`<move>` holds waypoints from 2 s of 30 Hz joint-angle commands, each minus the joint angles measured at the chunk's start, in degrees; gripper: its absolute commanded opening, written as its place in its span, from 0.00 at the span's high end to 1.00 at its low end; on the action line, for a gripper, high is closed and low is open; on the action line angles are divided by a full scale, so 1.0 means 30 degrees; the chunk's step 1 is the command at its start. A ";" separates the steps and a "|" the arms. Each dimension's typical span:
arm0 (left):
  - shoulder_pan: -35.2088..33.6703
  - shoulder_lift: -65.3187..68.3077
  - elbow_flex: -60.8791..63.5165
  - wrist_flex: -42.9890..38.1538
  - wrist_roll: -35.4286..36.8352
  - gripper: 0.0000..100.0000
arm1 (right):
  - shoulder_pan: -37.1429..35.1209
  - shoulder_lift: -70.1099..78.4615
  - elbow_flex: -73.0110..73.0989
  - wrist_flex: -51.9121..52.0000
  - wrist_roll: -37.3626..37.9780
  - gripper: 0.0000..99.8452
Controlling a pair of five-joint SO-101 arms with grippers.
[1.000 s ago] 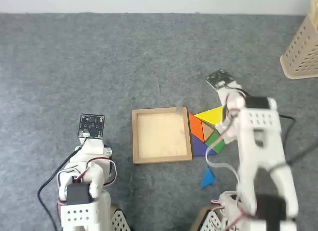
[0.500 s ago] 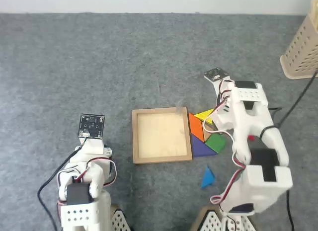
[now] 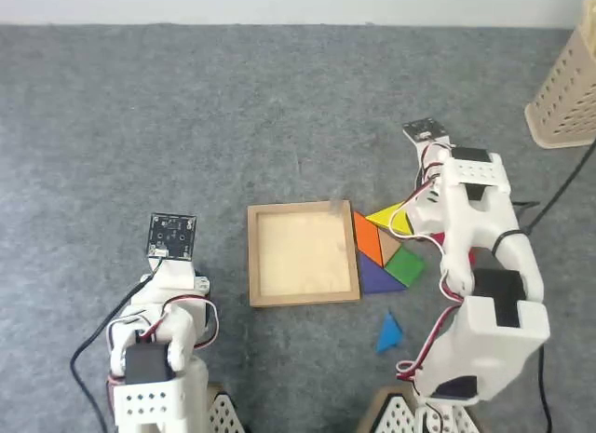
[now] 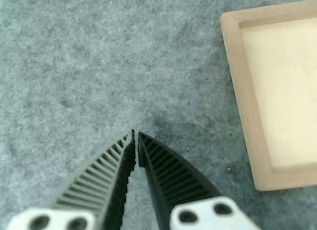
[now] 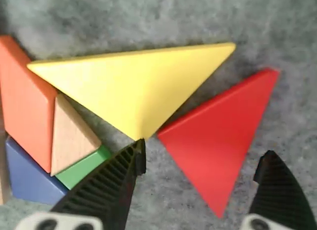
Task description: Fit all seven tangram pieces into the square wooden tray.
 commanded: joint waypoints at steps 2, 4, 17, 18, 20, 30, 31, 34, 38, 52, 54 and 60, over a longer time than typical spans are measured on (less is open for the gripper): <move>0.0029 -0.0381 -0.0132 0.0147 -0.0088 0.99 | 0.0249 -0.0337 -0.0967 -0.0689 -0.0264 0.66; 0.0029 -0.0381 -0.0132 0.0147 -0.0088 0.99 | 0.0278 -0.0161 -0.0762 -0.1099 -0.0322 0.66; 0.0029 -0.0381 -0.0132 0.0147 -0.0088 0.99 | 0.0366 0.1978 -0.0733 -0.1714 -0.0381 0.78; 0.0029 -0.0381 -0.0132 0.0147 -0.0088 0.99 | 0.0366 0.1978 -0.0703 -0.1685 -0.0381 0.80; 0.0029 -0.0381 -0.0132 0.0147 -0.0088 0.99 | 0.0366 0.1978 -0.0645 -0.1626 -0.0381 0.81; 0.0029 -0.0381 -0.0132 0.0147 -0.0088 0.99 | 0.0396 0.0513 -0.0264 -0.0571 -0.0234 0.69; 0.0029 -0.0381 -0.0132 0.0147 -0.0088 0.99 | 0.0366 -0.0190 0.0029 -0.0571 -0.0234 0.69; 0.0029 -0.0381 -0.0132 0.0147 -0.0088 0.99 | 0.0161 -0.2974 0.1817 -0.0777 -0.0234 0.69; 0.0029 -0.0381 -0.0132 0.0147 -0.0088 0.99 | -0.0718 -0.5114 0.4103 -0.1656 0.0293 0.69; 0.0029 -0.0381 -0.0132 0.0147 -0.0088 0.99 | -0.0864 -0.0220 0.2579 -0.2037 0.0938 0.69; 0.0029 -0.0381 -0.0132 0.0147 -0.0088 0.99 | -0.0571 -0.0220 0.2579 -0.2037 0.0967 0.69; 0.0029 -0.0381 -0.0132 0.0147 -0.0088 0.99 | -0.0278 -0.0161 0.2520 -0.2066 0.0967 0.76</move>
